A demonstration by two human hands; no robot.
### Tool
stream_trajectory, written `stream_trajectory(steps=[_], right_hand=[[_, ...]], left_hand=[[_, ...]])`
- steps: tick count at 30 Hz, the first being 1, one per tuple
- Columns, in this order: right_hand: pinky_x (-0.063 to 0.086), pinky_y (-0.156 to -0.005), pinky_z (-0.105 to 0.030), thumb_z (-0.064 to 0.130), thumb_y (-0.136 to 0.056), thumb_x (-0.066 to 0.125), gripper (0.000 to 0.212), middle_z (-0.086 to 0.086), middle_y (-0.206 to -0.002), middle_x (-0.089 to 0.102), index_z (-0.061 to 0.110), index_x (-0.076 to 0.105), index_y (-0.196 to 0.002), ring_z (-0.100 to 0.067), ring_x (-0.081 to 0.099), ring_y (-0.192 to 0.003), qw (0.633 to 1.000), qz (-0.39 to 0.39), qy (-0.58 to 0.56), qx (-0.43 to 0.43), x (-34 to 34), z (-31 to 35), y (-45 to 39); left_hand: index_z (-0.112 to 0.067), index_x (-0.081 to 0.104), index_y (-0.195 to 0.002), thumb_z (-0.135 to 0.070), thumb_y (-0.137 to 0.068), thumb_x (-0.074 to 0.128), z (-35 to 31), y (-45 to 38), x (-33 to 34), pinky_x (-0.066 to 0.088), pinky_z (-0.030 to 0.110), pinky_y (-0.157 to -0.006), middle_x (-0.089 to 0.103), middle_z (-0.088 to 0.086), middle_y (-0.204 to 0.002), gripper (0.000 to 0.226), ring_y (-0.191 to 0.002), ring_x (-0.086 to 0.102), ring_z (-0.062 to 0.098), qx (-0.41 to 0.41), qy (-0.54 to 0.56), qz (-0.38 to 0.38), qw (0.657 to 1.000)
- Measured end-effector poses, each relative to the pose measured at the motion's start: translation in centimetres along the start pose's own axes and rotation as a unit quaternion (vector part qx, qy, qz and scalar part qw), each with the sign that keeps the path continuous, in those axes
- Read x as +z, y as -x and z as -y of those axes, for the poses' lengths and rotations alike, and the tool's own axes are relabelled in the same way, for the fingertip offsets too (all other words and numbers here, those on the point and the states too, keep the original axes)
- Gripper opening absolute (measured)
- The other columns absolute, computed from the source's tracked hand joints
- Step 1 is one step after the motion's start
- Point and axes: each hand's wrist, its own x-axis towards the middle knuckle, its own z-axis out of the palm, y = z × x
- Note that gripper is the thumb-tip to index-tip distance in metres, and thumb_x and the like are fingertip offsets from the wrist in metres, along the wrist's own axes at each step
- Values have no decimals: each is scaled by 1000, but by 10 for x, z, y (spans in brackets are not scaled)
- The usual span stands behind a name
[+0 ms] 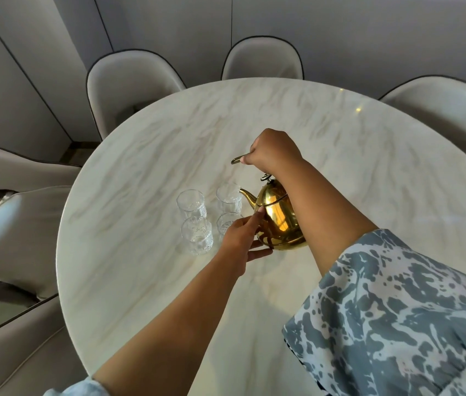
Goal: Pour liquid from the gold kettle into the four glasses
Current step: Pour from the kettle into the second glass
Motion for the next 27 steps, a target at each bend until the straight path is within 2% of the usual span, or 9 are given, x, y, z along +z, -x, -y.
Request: stream_trajectory(steps=[3, 11, 22, 24, 27], right_hand=[[27, -46, -22, 36, -82, 71, 44, -1, -52, 43, 13, 43, -57, -17, 42, -44, 1000, 1, 3, 5, 0, 1, 1], [28, -46, -22, 36, -82, 71, 38, -1, -53, 46, 11, 50, -62, -17, 45, -43, 1000, 3, 3, 7, -2, 3, 4], [28, -46, -22, 37, -83, 71, 41, -1, -53, 46, 12, 47, -59, -17, 44, -44, 1000, -2, 9, 7, -8, 6, 10], [29, -46, -22, 37, -83, 70, 36, -1, -54, 49, 10, 55, -64, -16, 47, -45, 1000, -7, 5, 8, -7, 5, 12], [43, -52, -23, 39, -83, 69, 34, -4, -63, 62, 5, 71, -89, -18, 57, -53, 1000, -11, -16, 1, -6, 1, 19]], left_hand=[[-12, 62, -111, -47, -87, 68, -1, 1, 0, 64, 41, -72, 67, 12, -112, 43, -108, 68, 34, -2, -6, 3, 1000], [-9, 60, -123, -48, -86, 69, -1, 2, 0, 64, 42, -72, 67, 14, -119, 55, -107, 69, 34, -3, -11, -2, 1000], [-8, 60, -122, -49, -84, 71, -1, 5, 1, 64, 43, -72, 67, 14, -118, 56, -105, 70, 34, -3, -8, 1, 1000], [-10, 60, -121, -48, -85, 70, -1, 5, 0, 64, 43, -72, 67, 12, -116, 53, -106, 69, 33, -2, -14, -1, 1000], [-10, 60, -121, -46, -86, 70, 2, 4, -2, 63, 45, -76, 67, 10, -113, 51, -105, 69, 33, 0, -22, -3, 1000]])
